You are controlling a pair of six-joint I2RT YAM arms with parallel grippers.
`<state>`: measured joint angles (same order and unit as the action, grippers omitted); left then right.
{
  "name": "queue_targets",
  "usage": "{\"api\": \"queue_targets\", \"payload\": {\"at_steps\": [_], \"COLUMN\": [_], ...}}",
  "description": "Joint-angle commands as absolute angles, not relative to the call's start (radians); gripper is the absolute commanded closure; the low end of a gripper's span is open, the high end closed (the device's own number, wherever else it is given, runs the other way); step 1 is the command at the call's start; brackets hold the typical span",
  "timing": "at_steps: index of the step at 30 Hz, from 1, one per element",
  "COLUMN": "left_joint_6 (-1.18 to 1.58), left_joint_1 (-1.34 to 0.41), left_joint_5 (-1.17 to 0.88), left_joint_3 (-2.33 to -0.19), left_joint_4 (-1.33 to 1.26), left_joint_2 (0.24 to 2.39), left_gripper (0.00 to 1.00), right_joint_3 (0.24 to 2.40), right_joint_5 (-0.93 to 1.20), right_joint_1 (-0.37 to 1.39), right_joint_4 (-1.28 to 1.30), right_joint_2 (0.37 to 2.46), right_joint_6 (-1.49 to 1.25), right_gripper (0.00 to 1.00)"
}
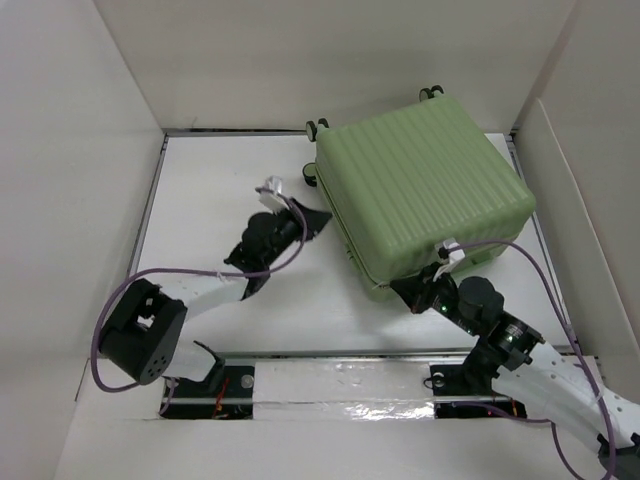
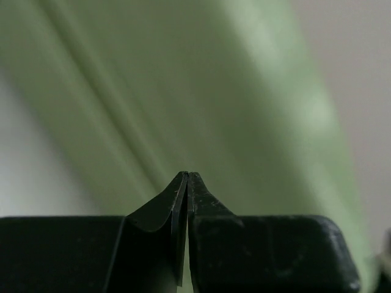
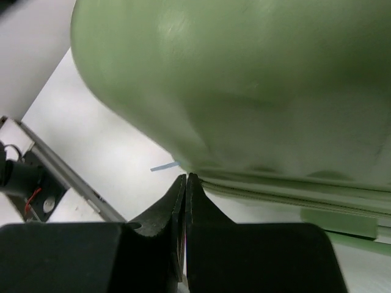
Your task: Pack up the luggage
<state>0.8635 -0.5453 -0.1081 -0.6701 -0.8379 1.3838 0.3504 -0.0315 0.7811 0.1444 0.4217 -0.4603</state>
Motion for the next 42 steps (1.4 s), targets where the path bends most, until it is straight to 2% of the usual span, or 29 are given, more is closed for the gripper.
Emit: {"api": "queue_targets", "payload": {"at_steps": [1, 6, 7, 8, 9, 10, 11, 13, 17, 20, 29, 33, 36, 37, 39, 40, 42], "left_joint_6": [0.756, 0.707, 0.713, 0.725, 0.727, 0.73, 0.738, 0.75, 0.756, 0.762, 0.739, 0.735, 0.733, 0.736, 0.738, 0.735, 0.732], "left_joint_1": [-0.613, -0.77, -0.782, -0.782, -0.782, -0.793, -0.793, -0.807, -0.848, -0.883, -0.893, -0.893, -0.893, -0.893, -0.893, -0.893, -0.902], "left_joint_5": [-0.031, -0.084, -0.093, -0.112, -0.153, -0.163, -0.169, -0.205, -0.213, -0.218, -0.209, -0.213, -0.221, -0.221, -0.224, -0.222, -0.222], "left_joint_3": [-0.522, -0.448, -0.448, -0.445, -0.448, -0.451, -0.462, -0.472, -0.515, -0.518, -0.525, -0.537, -0.546, -0.548, -0.548, -0.551, -0.555], "left_joint_4": [-0.793, -0.827, -0.845, -0.868, -0.893, -0.905, -0.923, -0.948, -0.969, -0.986, -0.956, -0.954, -0.959, -0.96, -0.966, -0.966, -0.965], "left_joint_2": [1.377, 1.42, 1.428, 1.448, 1.46, 1.469, 1.482, 1.519, 1.565, 1.577, 1.542, 1.554, 1.569, 1.574, 1.577, 1.575, 1.575], "left_gripper": [1.0, 1.0, 0.99, 0.89, 0.85, 0.83, 0.82, 0.82, 0.82, 0.83, 0.84, 0.85, 0.85, 0.86, 0.87, 0.87, 0.87], "right_joint_3": [0.331, 0.365, 0.362, 0.362, 0.364, 0.364, 0.364, 0.362, 0.347, 0.331, 0.233, 0.225, 0.215, 0.207, 0.202, 0.201, 0.192], "right_joint_5": [0.008, -0.101, -0.089, -0.089, -0.094, -0.095, -0.095, -0.103, -0.121, -0.141, -0.239, -0.239, -0.247, -0.248, -0.241, -0.236, -0.221], "right_joint_1": [0.852, 0.905, 0.905, 0.905, 0.905, 0.905, 0.905, 0.905, 0.905, 0.905, 0.905, 0.905, 0.905, 0.905, 0.905, 0.905, 0.905], "right_joint_4": [0.128, 0.261, 0.253, 0.256, 0.264, 0.264, 0.259, 0.238, 0.169, 0.129, -0.084, -0.138, -0.213, -0.26, -0.285, -0.307, -0.328], "right_joint_2": [0.404, 0.357, 0.357, 0.363, 0.364, 0.395, 0.408, 0.431, 0.492, 0.517, 0.545, 0.571, 0.597, 0.604, 0.629, 0.633, 0.631], "right_joint_6": [-0.471, -0.514, -0.529, -0.535, -0.535, -0.548, -0.548, -0.548, -0.543, -0.554, -0.626, -0.63, -0.632, -0.635, -0.635, -0.637, -0.635], "right_gripper": [1.0, 1.0, 0.9, 0.82, 0.74, 0.62, 0.57, 0.49, 0.45, 0.38, 0.4, 0.46, 0.54, 0.61, 0.67, 0.77, 0.85]}}
